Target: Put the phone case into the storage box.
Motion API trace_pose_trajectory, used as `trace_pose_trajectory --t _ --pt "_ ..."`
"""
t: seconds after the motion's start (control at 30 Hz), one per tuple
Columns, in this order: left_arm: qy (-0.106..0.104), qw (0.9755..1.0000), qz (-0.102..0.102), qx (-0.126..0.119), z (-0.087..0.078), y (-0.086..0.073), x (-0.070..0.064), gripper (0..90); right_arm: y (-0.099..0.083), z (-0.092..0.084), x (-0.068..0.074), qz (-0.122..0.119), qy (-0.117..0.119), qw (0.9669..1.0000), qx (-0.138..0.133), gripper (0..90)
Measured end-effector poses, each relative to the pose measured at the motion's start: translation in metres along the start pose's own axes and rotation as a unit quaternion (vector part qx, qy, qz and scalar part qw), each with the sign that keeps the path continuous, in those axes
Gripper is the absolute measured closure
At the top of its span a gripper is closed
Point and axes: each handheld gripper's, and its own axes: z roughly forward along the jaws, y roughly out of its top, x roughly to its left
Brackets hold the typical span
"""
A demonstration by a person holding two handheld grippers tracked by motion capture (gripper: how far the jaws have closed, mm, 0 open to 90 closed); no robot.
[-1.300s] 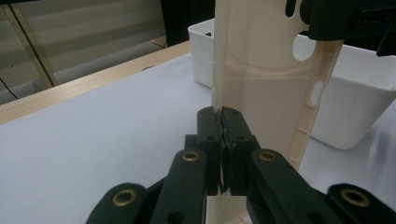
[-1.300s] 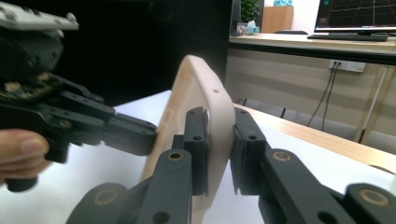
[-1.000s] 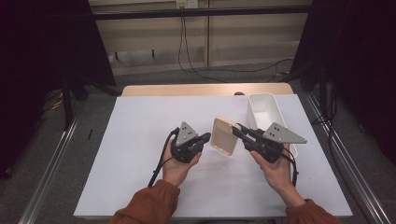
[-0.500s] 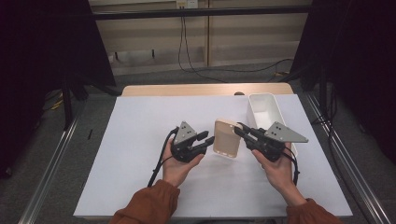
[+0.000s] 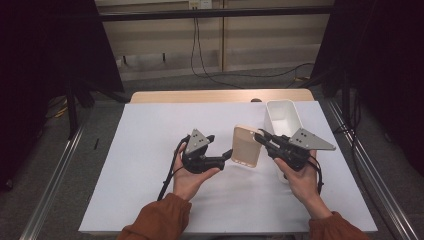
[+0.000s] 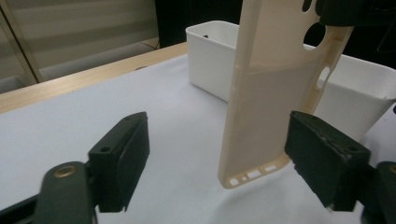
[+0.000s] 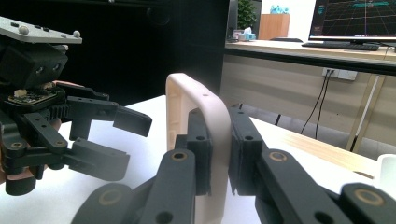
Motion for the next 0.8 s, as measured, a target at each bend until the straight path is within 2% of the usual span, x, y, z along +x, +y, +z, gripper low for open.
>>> trace_pose_trajectory --t 0.1,0.27,0.43,0.57,0.8 --pt "0.009 0.9999 0.004 0.006 -0.004 0.000 0.002 17.8 0.001 -0.001 -0.002 0.002 0.001 1.0000 0.001 80.9" --pt "0.012 0.9999 -0.002 -0.001 -0.012 0.002 0.008 12.0 0.002 -0.002 -0.004 0.005 0.003 1.0000 0.002 80.9" --pt "0.013 0.9997 -0.010 0.016 -0.020 0.002 0.013 5.1 0.003 -0.002 -0.004 0.007 0.003 1.0000 -0.001 80.9" --pt "0.020 0.9997 -0.010 -0.007 -0.033 -0.004 0.017 4.9 0.006 -0.004 -0.004 0.009 0.004 0.9999 -0.003 80.9" --pt "0.044 0.9989 -0.005 -0.017 -0.053 -0.012 0.026 3.1 0.014 -0.006 -0.002 0.007 0.007 0.9999 -0.010 80.9"
